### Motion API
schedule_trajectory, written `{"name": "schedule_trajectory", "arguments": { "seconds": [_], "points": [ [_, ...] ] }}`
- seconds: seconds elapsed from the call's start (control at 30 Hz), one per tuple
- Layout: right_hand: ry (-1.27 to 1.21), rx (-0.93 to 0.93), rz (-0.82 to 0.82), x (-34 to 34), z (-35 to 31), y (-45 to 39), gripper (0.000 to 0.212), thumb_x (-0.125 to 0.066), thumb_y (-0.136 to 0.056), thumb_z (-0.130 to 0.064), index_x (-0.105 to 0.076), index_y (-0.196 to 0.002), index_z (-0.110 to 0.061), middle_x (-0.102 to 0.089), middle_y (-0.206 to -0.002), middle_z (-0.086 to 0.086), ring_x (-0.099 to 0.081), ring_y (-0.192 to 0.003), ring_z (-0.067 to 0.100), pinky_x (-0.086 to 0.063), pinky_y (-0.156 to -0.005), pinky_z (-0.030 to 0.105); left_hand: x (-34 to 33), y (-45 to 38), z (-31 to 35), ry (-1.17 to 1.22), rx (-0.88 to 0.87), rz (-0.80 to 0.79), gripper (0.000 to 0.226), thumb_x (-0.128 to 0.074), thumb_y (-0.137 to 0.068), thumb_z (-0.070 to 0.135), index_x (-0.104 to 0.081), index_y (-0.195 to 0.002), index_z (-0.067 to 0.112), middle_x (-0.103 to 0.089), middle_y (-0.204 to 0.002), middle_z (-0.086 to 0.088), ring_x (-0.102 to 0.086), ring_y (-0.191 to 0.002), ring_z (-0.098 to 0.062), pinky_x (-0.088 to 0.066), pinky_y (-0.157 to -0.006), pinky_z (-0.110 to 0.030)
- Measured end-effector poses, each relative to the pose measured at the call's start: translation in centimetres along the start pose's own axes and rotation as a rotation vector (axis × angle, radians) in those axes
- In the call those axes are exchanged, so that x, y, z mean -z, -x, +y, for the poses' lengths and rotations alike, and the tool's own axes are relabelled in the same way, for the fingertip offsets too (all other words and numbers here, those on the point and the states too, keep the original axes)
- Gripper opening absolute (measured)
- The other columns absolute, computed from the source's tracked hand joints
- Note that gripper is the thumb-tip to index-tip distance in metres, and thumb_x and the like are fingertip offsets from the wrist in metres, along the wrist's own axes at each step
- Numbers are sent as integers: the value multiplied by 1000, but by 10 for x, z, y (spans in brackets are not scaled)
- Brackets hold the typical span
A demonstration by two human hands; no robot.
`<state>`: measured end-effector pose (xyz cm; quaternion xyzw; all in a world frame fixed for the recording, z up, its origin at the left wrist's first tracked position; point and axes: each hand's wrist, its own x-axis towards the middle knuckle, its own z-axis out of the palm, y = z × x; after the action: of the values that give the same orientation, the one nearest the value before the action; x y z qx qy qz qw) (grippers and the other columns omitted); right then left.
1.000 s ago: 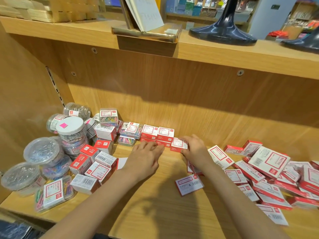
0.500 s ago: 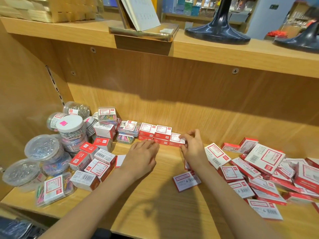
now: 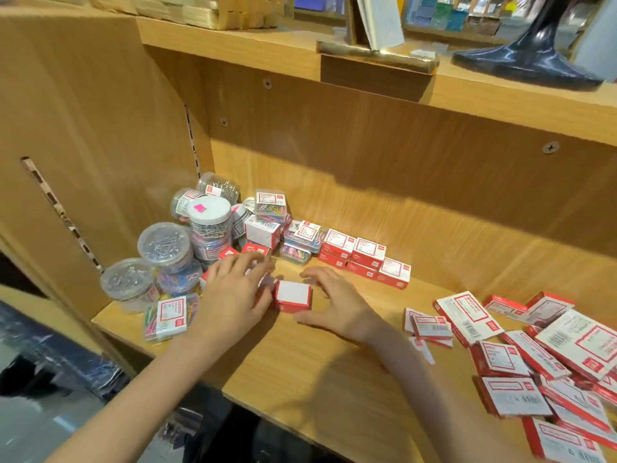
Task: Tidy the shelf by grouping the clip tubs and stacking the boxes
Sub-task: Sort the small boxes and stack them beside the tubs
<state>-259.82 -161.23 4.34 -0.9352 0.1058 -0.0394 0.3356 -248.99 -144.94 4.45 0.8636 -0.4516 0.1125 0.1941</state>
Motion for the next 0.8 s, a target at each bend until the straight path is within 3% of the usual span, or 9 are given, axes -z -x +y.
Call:
{"name": "schedule_trajectory", "arguments": {
  "seconds": [0.1, 0.2, 0.33, 0.4, 0.5, 0.57, 0.67, 0.73, 0.8],
  "points": [
    [27, 15, 12, -14, -7, -9, 55, -73, -76, -31, -48, -123, -20, -53, -124, -3, -45, -114, 16, -35, -91, 25, -1, 13, -11, -22, -24, -27, 43, -38, -78, 36, -65, -105, 15, -61, -103, -2, -54, -93, -25, -44, -80, -40],
    [-48, -61, 79, -8, -3, -4, 43, -73, -76, -23, -51, -112, -20, -60, -102, -4, -53, -97, 13, -41, -84, 28, -5, 13, -13, -36, -85, -2, 43, -39, -77, 34, -64, -106, 16, -61, -104, -2, -54, -92, -24, -39, -84, -38],
    [-510, -270, 357, 18, 13, 9, 6, -59, -86, -13, -54, -83, -12, -53, -59, -3, -48, -48, 7, -39, -48, 24, -11, 6, -1, -31, -134, 37, 41, -39, -78, 32, -65, -107, 17, -62, -105, -2, -55, -96, -24, -26, -92, -36],
    [-704, -383, 427, 31, 17, 14, 23, -50, -93, -15, -53, -72, -8, -53, -46, 4, -44, -33, 11, -33, -35, 20, -13, -1, 11, 29, -177, 25, 44, -41, -79, 35, -62, -113, 16, -61, -111, -4, -56, -100, -25, -25, -96, -38],
    [-984, -489, 320, 39, 8, 27, 27, -48, -95, -27, -59, -83, -6, -61, -57, 9, -52, -39, 15, -36, -36, 19, -16, -15, 35, 295, -269, -91, 57, -53, -80, 40, -46, -132, 16, -50, -128, -2, -48, -114, -18, -30, -97, -28],
    [-1041, -464, 256, 41, 7, 36, 31, -45, -96, -32, -60, -94, -5, -63, -73, 12, -54, -48, 16, -37, -41, 21, -21, -24, 53, 544, -265, -253, 67, -66, -81, 29, -35, -140, 21, -42, -131, 6, -45, -113, -6, -35, -96, -19],
    [-1090, -434, 245, 45, 11, 48, 37, -40, -98, -33, -55, -110, -1, -64, -84, 17, -58, -55, 19, -43, -48, 22, -33, -35, 72, 695, -212, -284, 61, -70, -79, 10, -44, -132, 21, -56, -114, 1, -56, -87, -4, -45, -76, -13],
    [-1070, -440, 281, 50, 17, 57, 28, -50, -94, -21, -53, -114, -2, -67, -89, 16, -63, -62, 20, -50, -54, 22, -37, -40, 80, 733, -161, -240, 51, -71, -77, 5, -53, -123, 17, -59, -102, -2, -56, -78, -2, -45, -70, -10],
    [-941, -434, 311, 54, 24, 66, 30, -63, -85, -7, -54, -113, -7, -66, -98, 12, -65, -64, 18, -54, -58, 21, -39, -43, 87, 765, -167, -232, 47, -70, -76, 3, -55, -118, 17, -59, -103, -1, -56, -77, -1, -46, -70, -10]
  ]
}}
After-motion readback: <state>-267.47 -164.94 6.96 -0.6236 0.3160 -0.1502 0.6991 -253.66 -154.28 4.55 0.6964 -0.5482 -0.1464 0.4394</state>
